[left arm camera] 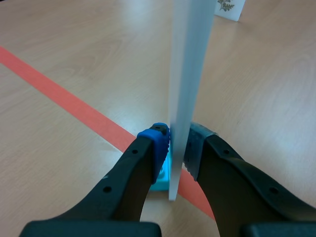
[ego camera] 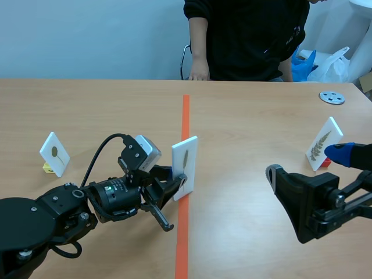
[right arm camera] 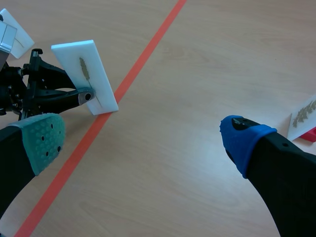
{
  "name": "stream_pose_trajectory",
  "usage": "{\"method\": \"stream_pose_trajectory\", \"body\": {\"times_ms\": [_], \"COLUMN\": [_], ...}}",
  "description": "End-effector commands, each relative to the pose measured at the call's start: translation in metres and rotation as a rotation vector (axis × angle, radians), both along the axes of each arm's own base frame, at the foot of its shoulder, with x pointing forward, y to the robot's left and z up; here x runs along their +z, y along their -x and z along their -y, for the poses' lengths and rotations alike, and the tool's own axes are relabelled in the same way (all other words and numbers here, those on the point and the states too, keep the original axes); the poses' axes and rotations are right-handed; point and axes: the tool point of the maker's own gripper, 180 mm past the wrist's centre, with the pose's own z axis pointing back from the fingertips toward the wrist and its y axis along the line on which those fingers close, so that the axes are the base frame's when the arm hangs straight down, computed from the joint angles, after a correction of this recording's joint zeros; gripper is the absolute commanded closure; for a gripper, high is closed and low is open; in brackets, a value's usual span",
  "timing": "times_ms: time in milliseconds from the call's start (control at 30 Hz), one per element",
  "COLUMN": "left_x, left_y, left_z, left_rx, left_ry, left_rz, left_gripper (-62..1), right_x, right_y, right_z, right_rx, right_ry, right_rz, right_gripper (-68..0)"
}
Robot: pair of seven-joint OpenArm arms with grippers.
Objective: Sort the leaf by its shape. The table is split by an orange tape line. A compound leaf with several leaflets goes to the left side, a simple leaf with one blade goes to the right side. Return to the home posture when a red brick is placed on the table.
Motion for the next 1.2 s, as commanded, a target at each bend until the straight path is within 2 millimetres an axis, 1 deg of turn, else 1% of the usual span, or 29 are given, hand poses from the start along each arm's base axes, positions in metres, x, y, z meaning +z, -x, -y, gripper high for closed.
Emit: {"method": "stream_pose_trajectory", "body": {"times_ms": [0, 133, 167, 333, 500, 733, 900, 967, 1033, 1167], "left_x": [0.015, 0.019, 0.020, 0.037, 0.051, 0.064, 0.075, 0.077, 0.075, 0.071], "left_y": [-0.004, -0.004, -0.004, 0.001, 0.011, 0.033, 0.041, 0.041, 0.037, 0.031], "left_z": [0.007, 0.007, 0.008, 0.006, -0.011, -0.051, -0.083, -0.097, -0.114, -0.156], "left_rx": [-0.004, -0.004, -0.006, -0.006, 0.040, 0.162, 0.275, 0.335, 0.405, 0.574], "left_ry": [0.045, 0.062, 0.073, 0.191, 0.238, 0.275, 0.291, 0.263, 0.213, 0.156], "left_rz": [0.034, 0.047, 0.047, 0.017, 0.030, 0.029, 0.048, 0.069, 0.081, 0.101], "left_gripper": [-10.2, -9.9, -8.7, -8.3, -7.6, -7.4, -7.4, -7.4, -7.4, -7.4], "right_x": [0.008, 0.009, 0.009, 0.009, 0.010, 0.011, 0.012, 0.013, 0.014, 0.017], "right_y": [-0.005, -0.006, -0.006, -0.006, -0.006, -0.006, -0.007, -0.009, -0.010, -0.012], "right_z": [0.002, 0.002, 0.002, 0.002, 0.002, 0.002, 0.002, 0.002, 0.002, 0.002], "right_rx": [-0.008, -0.009, -0.009, -0.009, -0.009, -0.009, -0.009, -0.009, -0.009, -0.009], "right_ry": [-0.011, -0.013, -0.013, -0.014, -0.015, -0.017, -0.017, -0.017, -0.017, -0.016], "right_rz": [0.033, 0.037, 0.037, 0.040, 0.043, 0.048, 0.050, 0.057, 0.062, 0.072], "right_gripper": [-65.7, -65.7, -65.7, -65.7, -65.7, -65.7, -65.7, -65.7, -65.7, -65.7]}}
